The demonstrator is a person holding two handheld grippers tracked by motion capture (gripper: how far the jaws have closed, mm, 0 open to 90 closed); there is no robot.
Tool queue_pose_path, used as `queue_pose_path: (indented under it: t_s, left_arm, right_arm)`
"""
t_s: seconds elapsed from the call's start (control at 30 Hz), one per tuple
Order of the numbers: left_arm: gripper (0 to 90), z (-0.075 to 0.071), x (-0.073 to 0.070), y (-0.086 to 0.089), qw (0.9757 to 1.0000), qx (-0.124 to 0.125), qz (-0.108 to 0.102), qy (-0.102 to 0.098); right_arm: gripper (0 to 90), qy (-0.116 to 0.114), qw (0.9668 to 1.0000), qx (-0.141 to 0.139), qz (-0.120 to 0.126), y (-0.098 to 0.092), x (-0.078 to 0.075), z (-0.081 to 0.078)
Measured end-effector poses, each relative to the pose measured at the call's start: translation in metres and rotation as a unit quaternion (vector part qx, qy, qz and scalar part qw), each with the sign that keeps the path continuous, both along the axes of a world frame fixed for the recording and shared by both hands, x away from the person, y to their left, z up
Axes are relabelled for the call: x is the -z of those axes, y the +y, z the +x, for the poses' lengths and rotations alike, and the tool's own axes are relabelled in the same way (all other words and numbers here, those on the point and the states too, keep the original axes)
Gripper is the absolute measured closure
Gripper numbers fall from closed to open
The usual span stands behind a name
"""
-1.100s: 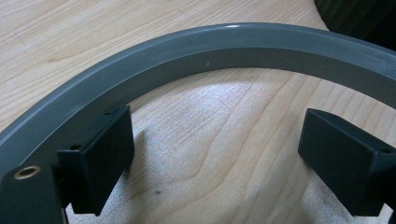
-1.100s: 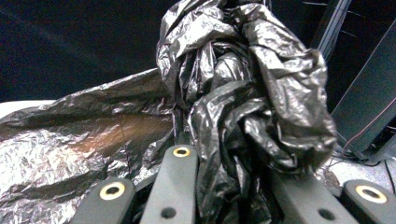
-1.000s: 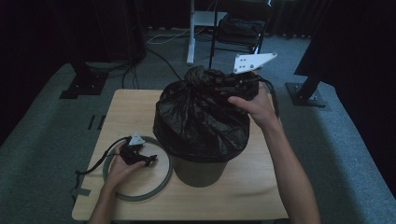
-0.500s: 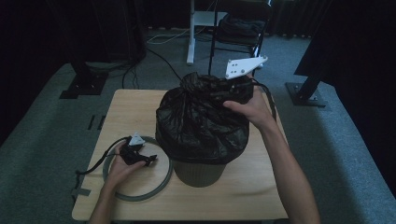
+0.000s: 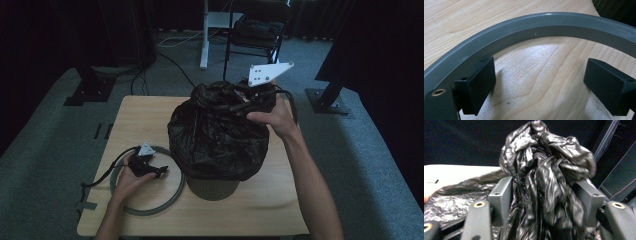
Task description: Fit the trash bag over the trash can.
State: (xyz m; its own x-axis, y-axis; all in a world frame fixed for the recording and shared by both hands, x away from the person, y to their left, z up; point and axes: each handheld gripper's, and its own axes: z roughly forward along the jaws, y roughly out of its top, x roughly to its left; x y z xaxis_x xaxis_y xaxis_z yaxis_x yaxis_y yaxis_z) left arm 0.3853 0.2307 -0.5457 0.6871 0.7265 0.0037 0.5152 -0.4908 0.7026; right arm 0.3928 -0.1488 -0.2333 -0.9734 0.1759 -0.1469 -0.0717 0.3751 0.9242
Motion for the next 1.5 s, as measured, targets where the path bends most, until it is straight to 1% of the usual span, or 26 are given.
queue_pose_path:
  t_s: [0.03,0.07,0.1,0.13,0.3,0.37,0.43,0.5,0.53,0.6,0.63,0.73,0.77,0.8,0.83,0.87,0.9,0.93,0.97,1.07,1.1,1.17,1.2,1.27,1.4,1.5]
  left_arm:
    - [10.9,0.0,0.0,0.0,1.0,0.0,0.0,0.0]
    - [10.8,0.0,0.0,0.0,1.0,0.0,0.0,0.0]
    - [10.8,0.0,0.0,0.0,1.0,0.0,0.0,0.0]
    - [10.8,0.0,0.0,0.0,1.0,0.0,0.0,0.0]
    - [10.8,0.0,0.0,0.0,1.0,0.0,0.0,0.0]
    - [10.8,0.0,0.0,0.0,1.0,0.0,0.0,0.0]
    - [10.8,0.0,0.0,0.0,1.0,0.0,0.0,0.0]
    - [10.8,0.0,0.0,0.0,1.0,0.0,0.0,0.0]
    - [10.8,0.0,0.0,0.0,1.0,0.0,0.0,0.0]
    - [10.8,0.0,0.0,0.0,1.0,0.0,0.0,0.0]
    - [10.8,0.0,0.0,0.0,1.0,0.0,0.0,0.0]
    - [10.8,0.0,0.0,0.0,1.0,0.0,0.0,0.0]
    - [10.8,0.0,0.0,0.0,1.0,0.0,0.0,0.0]
    - [10.8,0.0,0.0,0.0,1.0,0.0,0.0,0.0]
    - [10.8,0.0,0.0,0.0,1.0,0.0,0.0,0.0]
    - [10.8,0.0,0.0,0.0,1.0,0.0,0.0,0.0]
    - [10.8,0.0,0.0,0.0,1.0,0.0,0.0,0.0]
    - [10.8,0.0,0.0,0.0,1.0,0.0,0.0,0.0]
    - [10.8,0.0,0.0,0.0,1.0,0.0,0.0,0.0]
    - [10.8,0.0,0.0,0.0,1.0,0.0,0.0,0.0]
    - [10.8,0.0,0.0,0.0,1.0,0.0,0.0,0.0]
    - [10.8,0.0,0.0,0.0,1.0,0.0,0.0,0.0]
    - [10.8,0.0,0.0,0.0,1.0,0.0,0.0,0.0]
    - [10.9,0.0,0.0,0.0,1.0,0.001,0.001,0.002]
    - [10.8,0.0,0.0,0.0,1.0,0.001,0.001,0.001]
    - [10.8,0.0,0.0,0.0,1.0,0.001,0.001,0.001]
  right_arm:
    - [36.2,0.0,1.0,0.0,0.0,0.0,0.0,0.0]
    - [33.0,-0.002,0.9999,-0.002,0.01,-0.002,-0.001,-0.001]
    - [32.4,-0.003,0.9999,-0.002,0.016,-0.003,-0.002,-0.001]
    - [32.4,-0.003,0.9999,-0.002,0.016,-0.003,-0.002,-0.001]
    - [31.7,-0.003,0.999,-0.007,0.044,-0.006,-0.005,-0.001]
    - [31.5,-0.002,0.9981,-0.013,0.06,-0.007,-0.007,-0.001]
    - [30.9,-0.002,0.9971,-0.01,0.076,-0.008,-0.009,-0.001]
    - [30.8,-0.002,0.9966,-0.009,0.081,-0.009,-0.01,0.0]
    - [30.8,0.003,0.9951,-0.01,0.098,-0.011,-0.011,0.001]
    - [31.8,0.007,0.9936,-0.01,0.112,-0.013,-0.013,0.002]
    - [31.8,0.007,0.9936,-0.01,0.112,-0.013,-0.013,0.002]
    - [35.3,0.01,0.9922,-0.01,0.124,-0.014,-0.015,0.003]
    - [43.4,0.009,0.9921,-0.004,0.125,-0.013,-0.016,0.003]
    - [49.6,0.011,0.9923,-0.001,0.124,-0.012,-0.017,0.004]
    - [49.6,0.011,0.9923,-0.001,0.124,-0.012,-0.017,0.004]
    - [54.2,0.013,0.9928,0.008,0.119,-0.01,-0.016,0.006]
    - [55.3,0.013,0.9933,0.012,0.114,-0.009,-0.015,0.007]
    - [55.3,0.013,0.9933,0.012,0.114,-0.009,-0.015,0.007]
    - [56.0,0.017,0.9944,0.015,0.103,-0.006,-0.013,0.008]
    - [57.1,0.013,0.9965,0.014,0.081,0.0,-0.009,0.008]
    - [57.1,0.013,0.9965,0.014,0.081,0.0,-0.009,0.008]
    - [57.1,0.01,0.9979,0.013,0.063,0.003,-0.005,0.008]
    - [57.1,0.01,0.9979,0.013,0.063,0.003,-0.005,0.008]
    - [57.1,0.006,0.9993,0.011,0.036,0.008,0.0,0.006]
    - [56.7,-0.001,1.0,0.008,0.002,0.014,0.007,0.002]
    - [56.3,-0.005,0.9998,0.007,-0.016,0.016,0.013,0.001]
